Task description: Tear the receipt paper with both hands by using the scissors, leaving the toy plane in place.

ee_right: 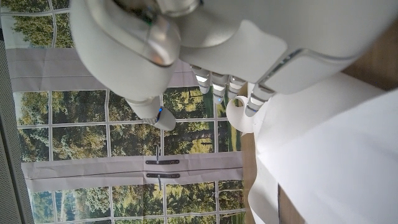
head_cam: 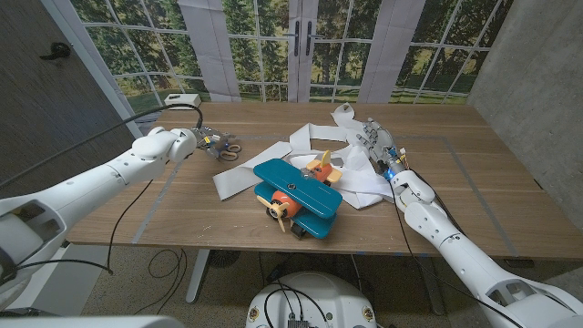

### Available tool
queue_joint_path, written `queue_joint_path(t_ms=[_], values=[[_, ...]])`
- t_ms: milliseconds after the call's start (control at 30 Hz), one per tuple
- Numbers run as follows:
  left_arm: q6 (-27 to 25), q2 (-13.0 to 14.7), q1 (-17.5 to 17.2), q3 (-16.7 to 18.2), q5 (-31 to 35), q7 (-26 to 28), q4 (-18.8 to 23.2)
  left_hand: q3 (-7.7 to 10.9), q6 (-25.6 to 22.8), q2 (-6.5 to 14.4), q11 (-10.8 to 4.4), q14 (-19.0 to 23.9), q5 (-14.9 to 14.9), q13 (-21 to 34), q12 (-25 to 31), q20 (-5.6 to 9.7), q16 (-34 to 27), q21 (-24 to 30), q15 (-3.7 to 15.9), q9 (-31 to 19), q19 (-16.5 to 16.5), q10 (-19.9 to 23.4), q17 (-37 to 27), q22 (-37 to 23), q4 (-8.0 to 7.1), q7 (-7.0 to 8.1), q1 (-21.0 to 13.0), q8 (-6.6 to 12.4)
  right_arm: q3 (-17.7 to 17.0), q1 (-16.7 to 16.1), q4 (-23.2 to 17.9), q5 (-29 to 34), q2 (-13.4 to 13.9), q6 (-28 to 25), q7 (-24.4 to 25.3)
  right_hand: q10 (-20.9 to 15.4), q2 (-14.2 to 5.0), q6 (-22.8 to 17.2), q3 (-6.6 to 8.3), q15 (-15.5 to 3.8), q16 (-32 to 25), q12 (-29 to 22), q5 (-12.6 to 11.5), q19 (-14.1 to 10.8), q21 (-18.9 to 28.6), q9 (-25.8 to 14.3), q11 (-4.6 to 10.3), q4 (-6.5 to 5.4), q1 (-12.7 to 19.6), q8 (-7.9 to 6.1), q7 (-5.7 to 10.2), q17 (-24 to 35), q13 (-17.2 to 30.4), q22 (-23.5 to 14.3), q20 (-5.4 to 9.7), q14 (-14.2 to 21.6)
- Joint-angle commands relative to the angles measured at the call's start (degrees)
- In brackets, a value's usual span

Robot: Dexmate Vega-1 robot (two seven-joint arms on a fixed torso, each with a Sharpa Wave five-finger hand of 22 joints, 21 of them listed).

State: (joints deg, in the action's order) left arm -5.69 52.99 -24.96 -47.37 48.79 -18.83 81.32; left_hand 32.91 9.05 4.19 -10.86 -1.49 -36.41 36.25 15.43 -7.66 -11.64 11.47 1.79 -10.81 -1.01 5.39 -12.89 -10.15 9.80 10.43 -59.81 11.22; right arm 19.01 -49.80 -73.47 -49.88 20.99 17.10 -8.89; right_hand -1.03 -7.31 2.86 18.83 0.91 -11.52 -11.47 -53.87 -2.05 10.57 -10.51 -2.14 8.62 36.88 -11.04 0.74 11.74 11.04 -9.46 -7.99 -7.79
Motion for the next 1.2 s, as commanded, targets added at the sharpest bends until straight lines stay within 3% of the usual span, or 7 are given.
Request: queue_joint_path(t_ms=[33,333,1200], values=[[-0.66,-0.06,-0.33,-0.19,1.79,0.34,0.09,-0.25,0.74,-0.06,-0.05,-0.45,0.13,0.52,0.04,-0.23,-0.01,-0.11,1.61,-0.13,0.28,-0.70,-0.29,-0.13,-0.04,-0.11,-0.56,-0.23,0.05,0.40,0.08,-0.09,0.25,-0.41,-0.36,-0.16,0.43,0.30,0.35,-0.01,-0.43,-0.09,-0.60,-0.33,0.09,-0.21,0.16,-0.10,-0.16,-0.15,0.50,0.09,0.22,-0.11,-0.50,0.39],[-1.30,0.17,-0.74,-0.31,2.71,0.11,0.41,-0.27,1.53,0.23,-0.26,-0.84,0.37,1.77,1.26,-0.41,-0.26,-0.25,1.61,-0.16,1.01,-0.82,-0.98,-0.15,-0.33,-0.33,-0.49,-0.30,0.02,0.51,0.62,-0.29,0.05,-0.48,-0.52,-0.18,0.53,0.27,0.50,-0.04,-0.39,-0.10,-1.00,-0.34,0.09,-0.21,0.25,-0.13,-0.28,-0.15,0.49,0.09,0.22,-0.11,-0.52,0.34],[-1.09,0.42,-2.97,-0.23,4.24,8.08,-1.30,-2.59,0.56,0.60,-0.32,0.05,2.45,4.42,4.31,-0.20,-1.22,0.28,1.79,-0.22,-0.03,-0.07,-1.92,-0.18,-0.08,-0.30,-0.88,0.26,-0.18,0.57,1.48,-0.85,-0.54,-0.32,-1.22,-0.20,0.77,0.16,0.93,-0.02,-0.38,-0.09,-2.10,-0.33,0.08,-0.21,0.25,-0.19,-0.62,-0.15,0.50,0.08,0.22,-0.12,-0.52,0.38]])
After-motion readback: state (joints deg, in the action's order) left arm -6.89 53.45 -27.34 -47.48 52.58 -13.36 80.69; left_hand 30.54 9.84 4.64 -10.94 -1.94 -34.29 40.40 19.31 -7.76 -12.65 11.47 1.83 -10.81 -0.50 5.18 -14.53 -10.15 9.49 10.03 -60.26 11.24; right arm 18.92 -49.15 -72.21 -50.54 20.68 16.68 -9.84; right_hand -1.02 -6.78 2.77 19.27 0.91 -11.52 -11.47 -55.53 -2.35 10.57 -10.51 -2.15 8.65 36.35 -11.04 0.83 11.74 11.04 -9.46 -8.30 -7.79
